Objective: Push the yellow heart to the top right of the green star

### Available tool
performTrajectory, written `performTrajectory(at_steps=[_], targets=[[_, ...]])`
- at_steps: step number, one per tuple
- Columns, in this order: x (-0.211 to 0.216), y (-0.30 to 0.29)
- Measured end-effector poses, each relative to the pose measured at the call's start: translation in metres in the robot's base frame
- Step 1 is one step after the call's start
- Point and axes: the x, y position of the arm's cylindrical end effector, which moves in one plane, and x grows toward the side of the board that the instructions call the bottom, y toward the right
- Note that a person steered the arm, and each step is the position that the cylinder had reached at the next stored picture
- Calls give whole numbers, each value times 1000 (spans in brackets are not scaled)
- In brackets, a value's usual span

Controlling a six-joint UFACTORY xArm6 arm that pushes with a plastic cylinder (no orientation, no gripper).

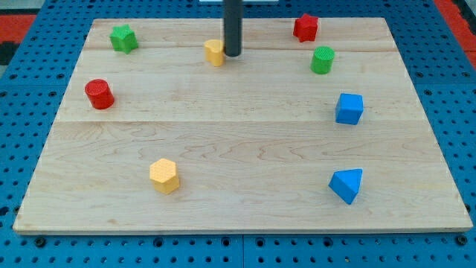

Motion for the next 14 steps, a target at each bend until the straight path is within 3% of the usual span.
performTrajectory(at_steps=[2, 4, 6, 7, 8, 9, 10, 12, 13, 14], targets=[[-22, 44], [9, 43], [19, -19], [-16, -37], [-18, -46], [15, -43], [14, -117], [-35, -88], [-28, -101], [23, -156]])
